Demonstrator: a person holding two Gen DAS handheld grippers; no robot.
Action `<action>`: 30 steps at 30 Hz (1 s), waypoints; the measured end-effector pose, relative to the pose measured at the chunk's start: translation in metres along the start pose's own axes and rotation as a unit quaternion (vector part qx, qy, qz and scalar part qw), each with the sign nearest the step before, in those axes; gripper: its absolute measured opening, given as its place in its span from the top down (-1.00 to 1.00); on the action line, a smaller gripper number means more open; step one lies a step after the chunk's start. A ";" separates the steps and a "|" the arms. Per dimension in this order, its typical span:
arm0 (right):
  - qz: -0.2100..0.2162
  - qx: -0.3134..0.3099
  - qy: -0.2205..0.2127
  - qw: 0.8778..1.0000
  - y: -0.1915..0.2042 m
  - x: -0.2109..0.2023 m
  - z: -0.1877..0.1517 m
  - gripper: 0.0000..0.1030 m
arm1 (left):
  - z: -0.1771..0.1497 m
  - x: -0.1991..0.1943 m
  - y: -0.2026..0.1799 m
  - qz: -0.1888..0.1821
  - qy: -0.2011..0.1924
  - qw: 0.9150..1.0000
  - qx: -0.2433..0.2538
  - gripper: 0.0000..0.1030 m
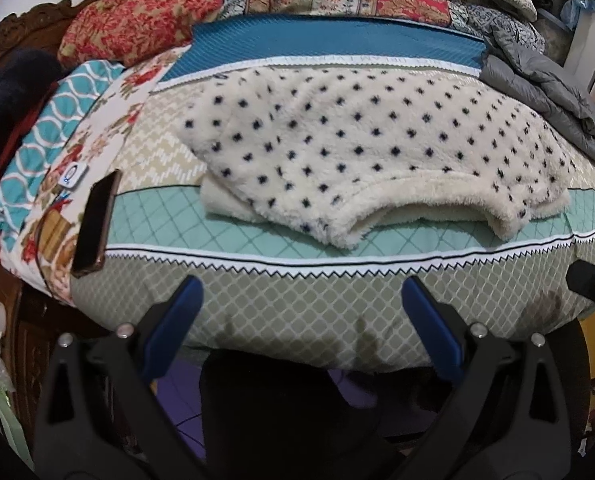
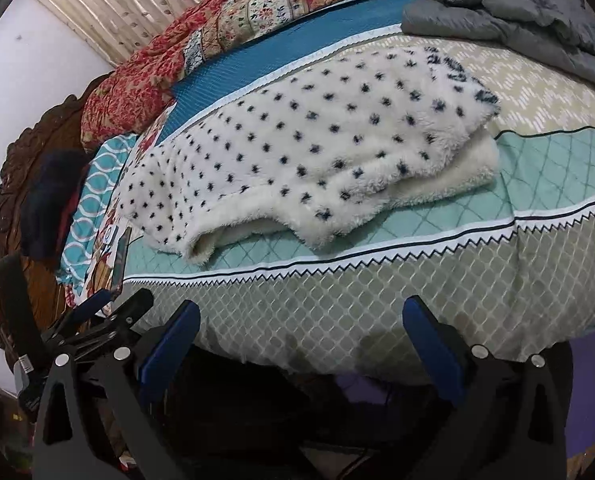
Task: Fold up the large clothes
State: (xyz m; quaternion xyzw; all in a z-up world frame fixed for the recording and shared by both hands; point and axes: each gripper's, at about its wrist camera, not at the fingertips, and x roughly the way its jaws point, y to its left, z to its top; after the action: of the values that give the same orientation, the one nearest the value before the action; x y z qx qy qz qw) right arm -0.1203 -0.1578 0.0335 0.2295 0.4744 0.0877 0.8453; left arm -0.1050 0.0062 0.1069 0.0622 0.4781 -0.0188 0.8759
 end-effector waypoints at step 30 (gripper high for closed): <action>0.018 0.021 0.034 0.999 -0.012 0.018 -0.006 0.57 | -0.011 0.027 -0.012 -0.008 0.078 0.997 0.017 -0.86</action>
State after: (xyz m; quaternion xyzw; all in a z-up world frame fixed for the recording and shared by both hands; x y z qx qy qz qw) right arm -0.1165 -0.1600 0.0121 0.2525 0.5005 0.1003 0.8220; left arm -0.1009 -0.0035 0.0777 0.0747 0.5448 -0.0291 0.8347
